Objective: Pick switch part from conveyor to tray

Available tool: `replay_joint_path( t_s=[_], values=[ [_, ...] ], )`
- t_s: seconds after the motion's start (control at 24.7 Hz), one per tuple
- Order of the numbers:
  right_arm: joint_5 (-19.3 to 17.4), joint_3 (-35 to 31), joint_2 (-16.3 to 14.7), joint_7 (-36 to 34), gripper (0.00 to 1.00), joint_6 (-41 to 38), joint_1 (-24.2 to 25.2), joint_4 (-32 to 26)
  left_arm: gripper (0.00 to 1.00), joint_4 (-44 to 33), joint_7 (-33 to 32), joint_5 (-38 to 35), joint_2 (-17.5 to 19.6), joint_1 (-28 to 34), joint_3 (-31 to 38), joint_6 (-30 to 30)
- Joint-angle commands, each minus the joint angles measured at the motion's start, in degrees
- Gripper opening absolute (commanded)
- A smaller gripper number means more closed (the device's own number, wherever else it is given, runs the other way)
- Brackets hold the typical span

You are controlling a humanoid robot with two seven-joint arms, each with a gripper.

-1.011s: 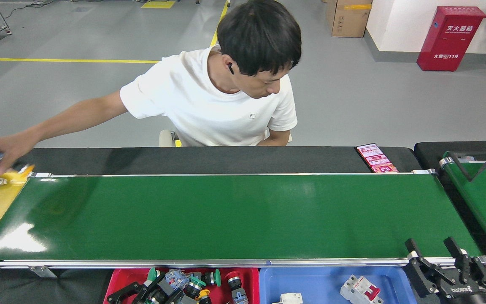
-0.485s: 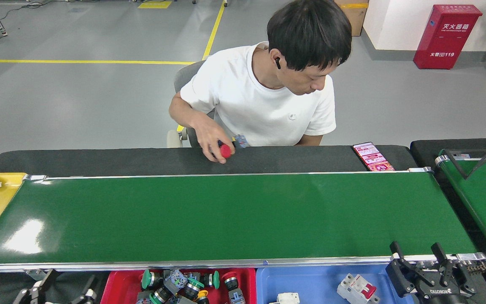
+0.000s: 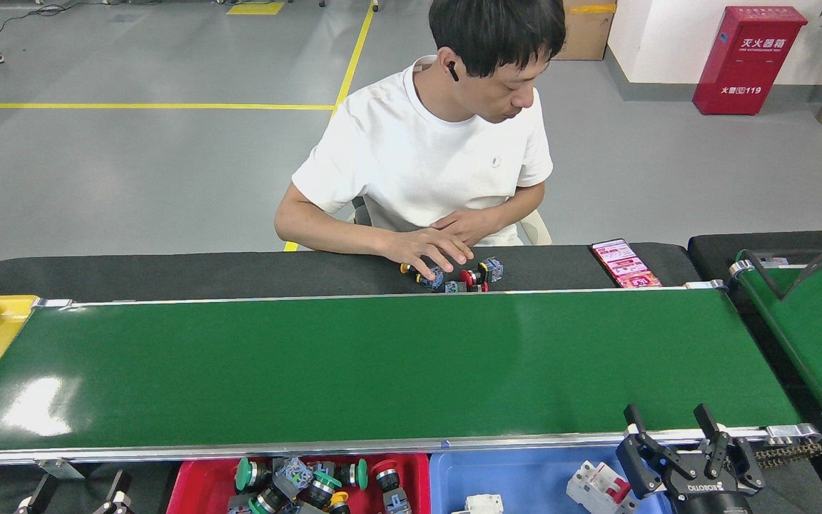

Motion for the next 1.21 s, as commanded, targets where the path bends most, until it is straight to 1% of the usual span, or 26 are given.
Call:
replay_joint_path(
  t_s=[0.0,0.12,0.28,0.36,0.49,0.57,0.61,0.65,0.73,0.77,0.89,1.05,1.17],
  values=[
    [0.3,0.5,-0.3,-1.2,0.98,-0.1,0.5,-0.8,1.0,-0.7,0.2,0.3,0.0,-0.3,0.5,0.3],
    [0.3,0.8,0.0,-0.8,0.98,0.2,-0.6,-0.8,1.0,-0.2,0.2,0.3,0.0,0.0,1.8,0.2],
    [-0.1,1.2,-0.6,-1.0,0.98,0.2,-0.7,-0.8,1.0,-0.5,0.2,0.4,-0.6,1.8,3.8,0.0],
    [-1.7,4.0,-3.7,-1.0,0.98,1.7,-0.5,-0.8,1.0,-0.7,0.2,0.5,-0.8,2.3,4.1,-0.5],
    [-3.1,10.6,-8.8,-1.2,0.98,9.3,-0.2,-0.8,1.0,-0.9,0.2,0.9,-1.2,3.0,5.5,-0.6],
    [-4.7,13.5,-11.3,-1.3,0.99,12.6,-0.2,-0.8,1.0,-1.7,0.1,0.9,-3.0,3.1,5.7,-0.4],
    [-6.1,14.5,-12.7,-1.3,0.99,12.6,-0.2,-0.8,1.0,-2.3,0.0,0.6,-4.0,3.1,6.4,-0.5],
    [-7.1,14.9,-13.4,-1.4,0.99,12.6,-0.2,-0.8,1.0,-2.6,-0.1,0.5,-4.6,3.1,7.0,-0.6],
    [-8.8,15.3,-13.8,-2.6,0.99,12.2,0.0,-0.8,1.0,-3.0,-0.2,0.4,-6.5,3.3,9.2,-1.7],
    [-9.1,15.3,-13.8,-3.7,0.99,12.1,0.6,-0.8,1.0,-3.2,-0.6,-0.1,-7.4,3.4,9.9,-2.8],
    [-9.1,16.2,-14.0,-4.8,0.99,12.0,2.5,-0.8,1.0,-4.5,-1.1,-1.0,-9.2,3.4,10.0,-3.2],
    [-9.1,16.3,-13.9,-4.8,0.99,12.1,2.3,-0.8,1.0,-4.7,-0.3,-3.8,-11.5,3.4,9.9,-3.2],
    [-9.1,16.3,-13.9,-4.7,0.99,12.1,2.1,-0.8,1.0,-5.6,-0.2,-4.8,-12.2,3.4,9.1,-3.1]
  ],
)
